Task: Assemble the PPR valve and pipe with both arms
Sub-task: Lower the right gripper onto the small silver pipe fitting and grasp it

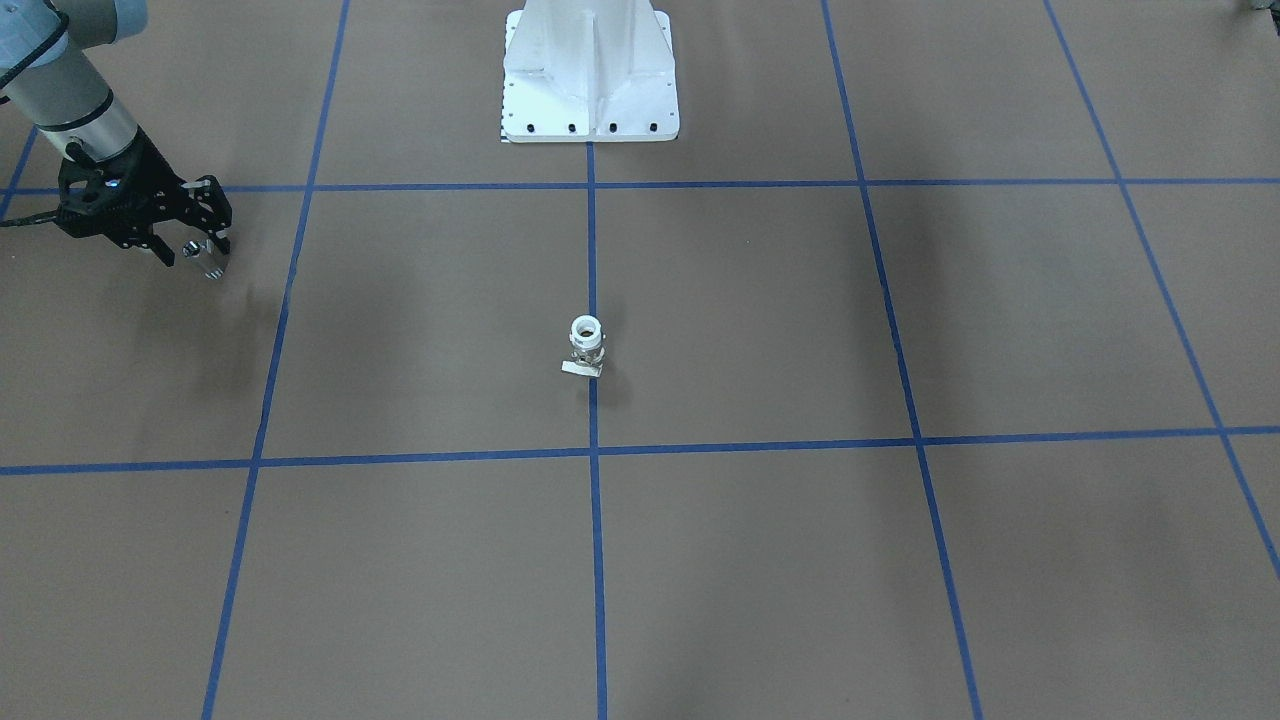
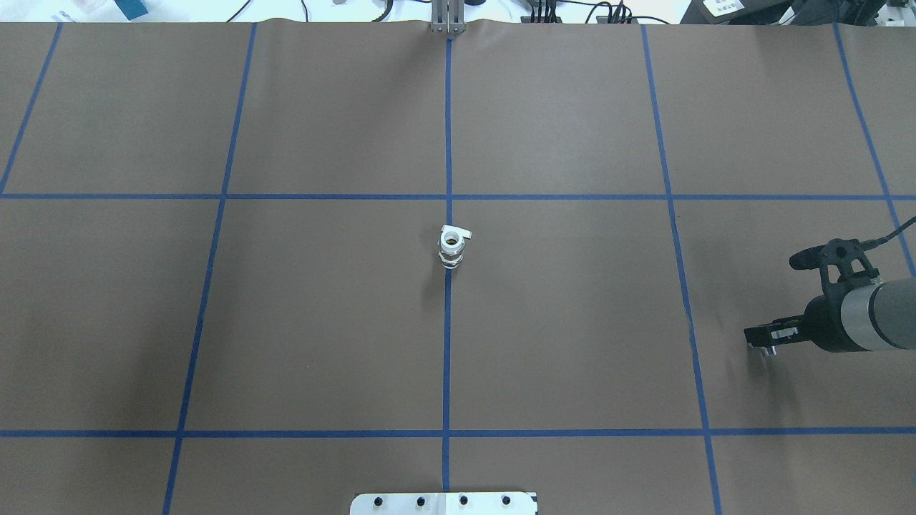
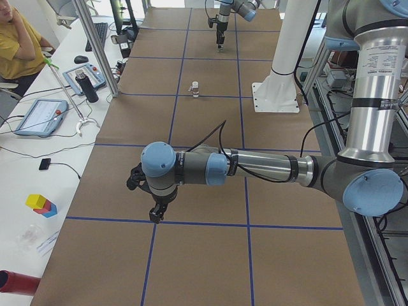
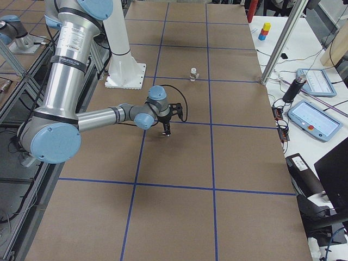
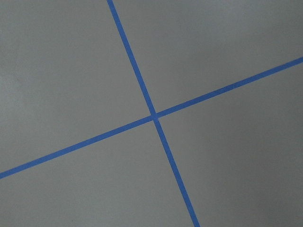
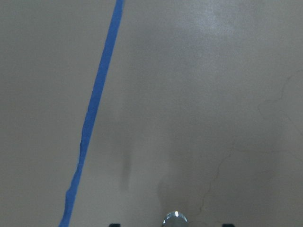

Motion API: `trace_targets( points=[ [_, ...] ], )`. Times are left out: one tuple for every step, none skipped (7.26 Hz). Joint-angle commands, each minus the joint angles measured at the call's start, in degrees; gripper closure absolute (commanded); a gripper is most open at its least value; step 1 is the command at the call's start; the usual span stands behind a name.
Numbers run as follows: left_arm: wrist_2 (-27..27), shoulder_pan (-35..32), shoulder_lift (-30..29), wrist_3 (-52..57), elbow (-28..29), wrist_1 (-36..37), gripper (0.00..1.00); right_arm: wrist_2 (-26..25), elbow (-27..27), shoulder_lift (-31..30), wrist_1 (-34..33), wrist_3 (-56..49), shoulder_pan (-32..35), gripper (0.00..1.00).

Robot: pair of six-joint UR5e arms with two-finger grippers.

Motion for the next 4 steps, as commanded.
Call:
trace_targets(
  points=[
    [0.0,0.0,0.0,-0.1,0.0,0.0,0.0,0.0,0.0,-0.4,-0.2,0.0,-0.2,0.33],
    [0.0,0.0,0.0,-0.1,0.0,0.0,0.0,0.0,0.0,-0.7,-0.2,0.0,-0.3,0.42],
    [0.0,0.0,0.0,-0.1,0.0,0.0,0.0,0.1,0.0,-0.8,-0.3,-0.1,-0.3,0.68],
    [0.0,0.0,0.0,-0.2,0.0,0.0,0.0,0.2,0.0,-0.8,-0.3,-0.1,-0.3,0.97]
  ],
)
